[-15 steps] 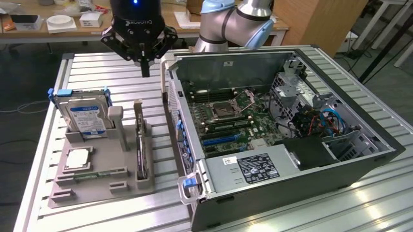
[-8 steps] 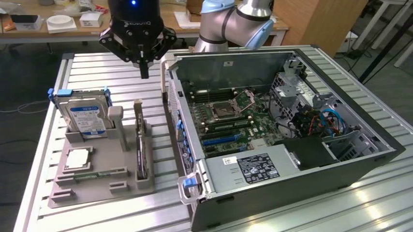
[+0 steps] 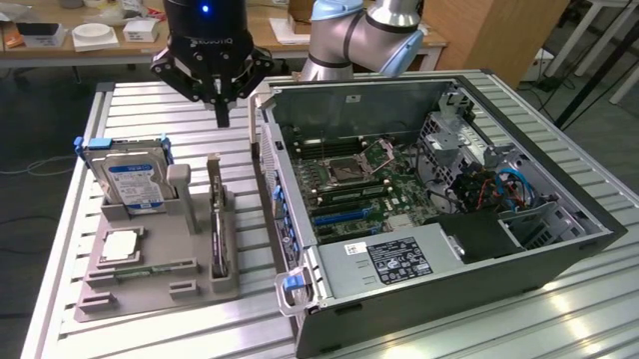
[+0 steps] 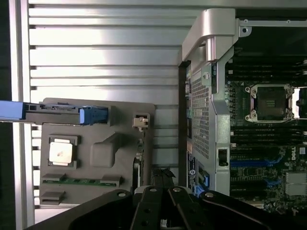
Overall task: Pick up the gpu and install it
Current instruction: 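Reach for the gpu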
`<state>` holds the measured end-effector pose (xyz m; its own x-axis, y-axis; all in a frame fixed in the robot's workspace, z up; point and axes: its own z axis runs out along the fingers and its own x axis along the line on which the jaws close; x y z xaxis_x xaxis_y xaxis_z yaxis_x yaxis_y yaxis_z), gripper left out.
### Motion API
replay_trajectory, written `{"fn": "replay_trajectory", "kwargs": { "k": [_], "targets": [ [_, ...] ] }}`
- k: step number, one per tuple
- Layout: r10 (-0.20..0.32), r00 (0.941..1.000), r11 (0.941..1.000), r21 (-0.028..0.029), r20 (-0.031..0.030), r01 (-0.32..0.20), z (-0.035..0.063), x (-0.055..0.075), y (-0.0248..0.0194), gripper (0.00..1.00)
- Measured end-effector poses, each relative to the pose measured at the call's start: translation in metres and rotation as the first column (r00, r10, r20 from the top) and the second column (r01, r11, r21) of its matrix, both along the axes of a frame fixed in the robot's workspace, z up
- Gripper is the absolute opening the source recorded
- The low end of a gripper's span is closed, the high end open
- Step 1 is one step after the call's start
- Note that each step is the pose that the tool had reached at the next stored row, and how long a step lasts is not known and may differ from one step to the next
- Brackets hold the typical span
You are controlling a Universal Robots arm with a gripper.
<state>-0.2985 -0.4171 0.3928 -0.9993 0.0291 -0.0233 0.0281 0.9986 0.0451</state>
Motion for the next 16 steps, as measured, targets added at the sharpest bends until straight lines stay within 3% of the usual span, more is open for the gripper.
{"fn": "replay_trajectory", "kwargs": {
  "k": [10, 16],
  "targets": [
    [0.000, 1.0000, 1.0000, 0.0000, 0.0000, 0.000, -0.0001, -0.011, -0.0089, 0.11],
    [0.000, 1.0000, 1.0000, 0.0000, 0.0001, 0.000, -0.0002, -0.017, -0.0166, 0.11]
  ]
}}
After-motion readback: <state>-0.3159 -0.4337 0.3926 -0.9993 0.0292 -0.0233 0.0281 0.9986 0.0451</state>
